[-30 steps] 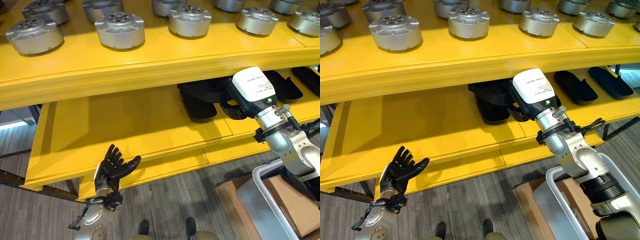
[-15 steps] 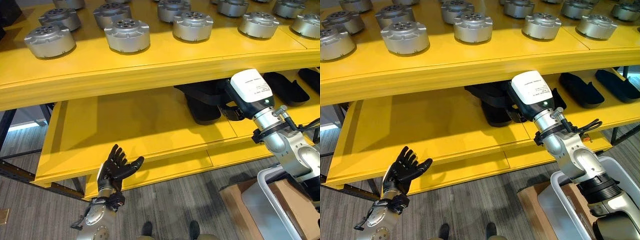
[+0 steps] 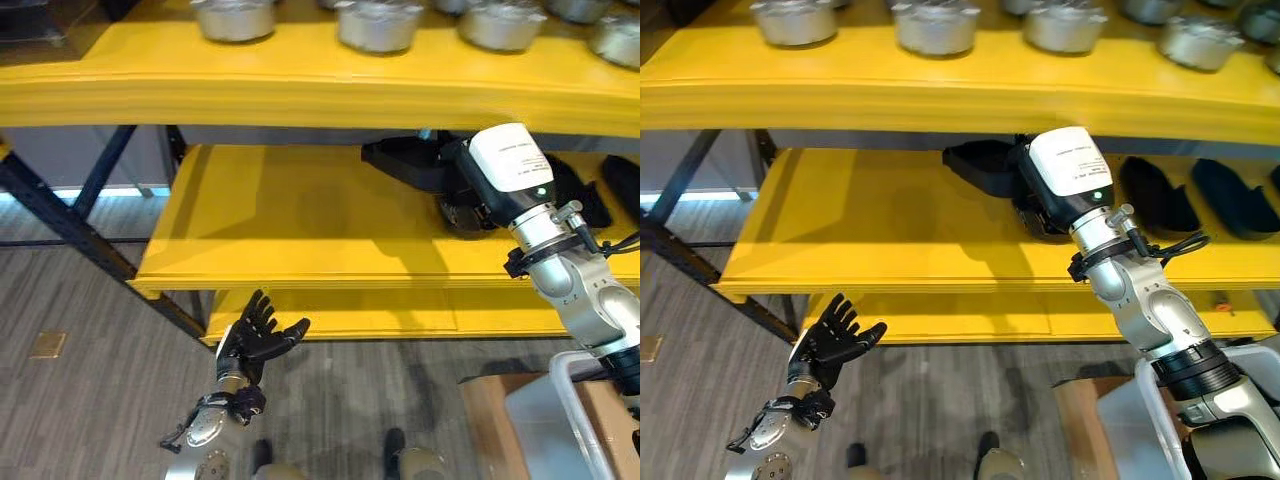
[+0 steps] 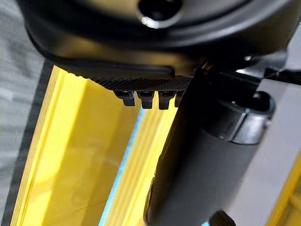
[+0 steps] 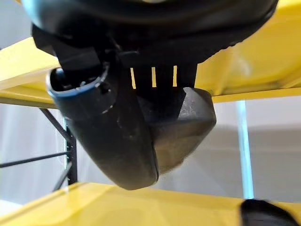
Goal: Move parts from the plastic box to the shelf.
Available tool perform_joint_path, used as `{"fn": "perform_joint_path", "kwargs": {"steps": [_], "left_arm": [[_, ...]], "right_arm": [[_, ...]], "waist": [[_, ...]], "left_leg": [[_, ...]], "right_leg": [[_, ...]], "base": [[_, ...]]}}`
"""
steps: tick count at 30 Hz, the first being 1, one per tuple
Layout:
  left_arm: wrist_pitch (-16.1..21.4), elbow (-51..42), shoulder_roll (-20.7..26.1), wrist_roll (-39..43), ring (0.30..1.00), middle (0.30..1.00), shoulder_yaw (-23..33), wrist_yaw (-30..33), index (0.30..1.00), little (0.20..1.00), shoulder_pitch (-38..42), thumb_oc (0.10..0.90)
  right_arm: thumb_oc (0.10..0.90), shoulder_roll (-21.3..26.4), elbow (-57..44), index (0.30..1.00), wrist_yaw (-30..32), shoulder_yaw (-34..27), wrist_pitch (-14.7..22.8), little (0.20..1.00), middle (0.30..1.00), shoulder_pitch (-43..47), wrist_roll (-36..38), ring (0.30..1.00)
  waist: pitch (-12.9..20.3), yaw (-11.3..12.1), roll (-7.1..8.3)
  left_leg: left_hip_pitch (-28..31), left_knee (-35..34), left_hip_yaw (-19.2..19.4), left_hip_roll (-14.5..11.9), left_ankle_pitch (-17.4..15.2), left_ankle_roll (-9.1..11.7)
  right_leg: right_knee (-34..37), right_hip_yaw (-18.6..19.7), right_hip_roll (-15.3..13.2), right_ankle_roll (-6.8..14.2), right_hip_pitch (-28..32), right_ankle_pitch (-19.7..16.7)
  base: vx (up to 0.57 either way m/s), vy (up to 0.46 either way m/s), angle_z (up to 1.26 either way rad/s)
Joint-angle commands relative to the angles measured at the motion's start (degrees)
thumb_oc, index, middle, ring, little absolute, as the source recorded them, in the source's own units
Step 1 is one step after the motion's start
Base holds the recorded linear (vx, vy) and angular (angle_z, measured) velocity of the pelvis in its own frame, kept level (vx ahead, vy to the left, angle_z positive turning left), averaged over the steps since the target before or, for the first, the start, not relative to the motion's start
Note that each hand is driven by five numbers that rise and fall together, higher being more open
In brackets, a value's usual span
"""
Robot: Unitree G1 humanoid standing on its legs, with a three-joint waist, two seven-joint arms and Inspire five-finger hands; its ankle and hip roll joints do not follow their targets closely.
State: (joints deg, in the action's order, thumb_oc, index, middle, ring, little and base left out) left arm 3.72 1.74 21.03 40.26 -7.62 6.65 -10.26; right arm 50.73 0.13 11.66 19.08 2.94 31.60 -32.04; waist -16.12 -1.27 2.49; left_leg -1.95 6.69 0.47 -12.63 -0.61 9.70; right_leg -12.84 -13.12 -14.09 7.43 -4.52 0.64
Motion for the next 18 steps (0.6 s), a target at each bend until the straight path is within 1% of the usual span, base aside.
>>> {"fn": "perform_joint_path", "kwargs": {"steps": [1,3,4,6,8,10,13,14,16,18], "left_arm": [[5.0,-8.2,4.3,-0.1,1.000,1.000,1.8,-1.6,1.000,1.000,-0.7,0.900],[5.1,-8.5,5.2,-0.2,1.000,1.000,1.8,-1.8,1.000,1.000,-0.2,0.900],[5.1,-8.4,5.2,-0.2,1.000,1.000,1.8,-1.8,1.000,1.000,-0.2,0.900],[5.5,-8.4,5.6,0.2,1.000,1.000,1.4,-1.5,1.000,1.000,0.5,0.900],[5.6,-8.4,5.9,0.4,1.000,1.000,1.1,-1.3,1.000,1.000,1.0,0.900],[5.7,-8.3,6.3,0.7,1.000,1.000,0.9,-1.3,1.000,1.000,1.4,0.900],[6.0,-8.3,6.6,0.9,1.000,1.000,1.1,-1.2,1.000,1.000,1.6,0.900],[6.2,-8.3,7.1,1.2,1.000,1.000,0.9,-1.2,1.000,1.000,1.8,0.900],[6.3,-8.4,7.3,1.3,1.000,1.000,1.1,-1.2,1.000,1.000,1.9,0.900],[6.9,-8.1,7.8,1.8,1.000,1.000,0.9,-1.0,1.000,1.000,2.2,0.900]], "right_arm": [[0.400,0.4,-0.3,0.300,6.3,-4.6,-0.8,0.300,0.300,14.9,-0.9,0.300],[0.400,0.6,1.1,0.300,6.5,-3.8,-1.1,0.300,0.300,16.7,-0.7,0.300],[0.400,0.6,1.1,0.300,6.5,-3.8,-1.1,0.300,0.300,16.8,-0.7,0.300],[0.400,0.8,2.7,0.300,6.8,-2.5,-1.9,0.300,0.300,19.5,-0.6,0.300],[0.400,0.4,4.4,0.300,7.2,-1.3,-2.2,0.300,0.300,21.7,-0.5,0.300],[0.400,-0.4,6.8,0.300,7.0,0.7,-2.6,0.300,0.300,24.3,-0.2,0.300],[0.400,-0.4,9.1,0.300,7.1,2.1,-2.9,0.300,0.300,26.5,0.0,0.300],[0.400,-1.1,11.9,0.300,7.0,3.8,-3.5,0.300,0.300,29.0,0.5,0.300],[0.400,-1.4,13.4,0.300,7.2,4.9,-3.6,0.300,0.300,30.5,0.6,0.300],[0.400,-1.7,18.2,0.300,7.1,7.7,-4.3,0.300,0.300,34.4,0.8,0.300]], "waist": [[7.3,3.7,-0.02],[6.9,4.2,0.44],[6.9,4.1,0.42],[6.1,4.7,0.96],[5.5,5.2,1.10],[4.8,5.7,1.23],[4.3,6.0,1.31],[3.4,6.4,1.35],[3.1,6.5,1.27],[2.2,7.1,1.10]], "left_leg": [[-2.6,4.8,0.1,0.0,-2.3,-2.8],[-4.4,8.1,0.2,0.6,-3.6,-2.8],[-4.5,8.2,0.1,0.6,-3.7,-2.8],[-6.5,12.3,-0.1,1.2,-5.6,-3.0],[-7.7,14.4,-0.2,1.3,-6.5,-3.2],[-8.5,15.9,-0.4,1.5,-7.3,-3.3],[-9.4,17.1,-0.6,1.4,-7.7,-3.3],[-10.2,18.3,-1.0,1.4,-8.1,-3.4],[-10.8,18.9,-1.0,1.3,-8.3,-3.4],[-11.8,20.1,-1.5,1.3,-8.7,-3.5]], "right_leg": [[-2.9,1.5,-2.6,1.8,2.3,4.6],[-3.5,1.3,-3.5,2.0,1.9,4.8],[-3.6,1.3,-3.5,2.0,1.8,4.8],[-4.9,1.6,-4.1,1.9,1.3,5.3],[-5.9,1.7,-4.2,1.9,0.7,5.6],[-7.0,1.8,-4.3,1.9,0.1,5.9],[-7.8,2.1,-4.3,1.9,-0.6,6.1],[-9.0,2.3,-4.2,1.8,-1.6,6.4],[-9.6,2.4,-4.2,1.7,-2.1,6.6],[-11.3,2.8,-4.2,1.5,-3.4,7.1]], "base": [[0.00,0.128,-0.06],[-0.01,0.107,0.06],[-0.01,0.053,0.10],[-0.02,0.068,0.08],[-0.03,0.045,0.08],[-0.03,0.027,0.08],[-0.02,0.002,-0.04],[-0.06,0.000,-0.04],[-0.04,0.001,-0.05],[-0.02,-0.001,0.00]]}}
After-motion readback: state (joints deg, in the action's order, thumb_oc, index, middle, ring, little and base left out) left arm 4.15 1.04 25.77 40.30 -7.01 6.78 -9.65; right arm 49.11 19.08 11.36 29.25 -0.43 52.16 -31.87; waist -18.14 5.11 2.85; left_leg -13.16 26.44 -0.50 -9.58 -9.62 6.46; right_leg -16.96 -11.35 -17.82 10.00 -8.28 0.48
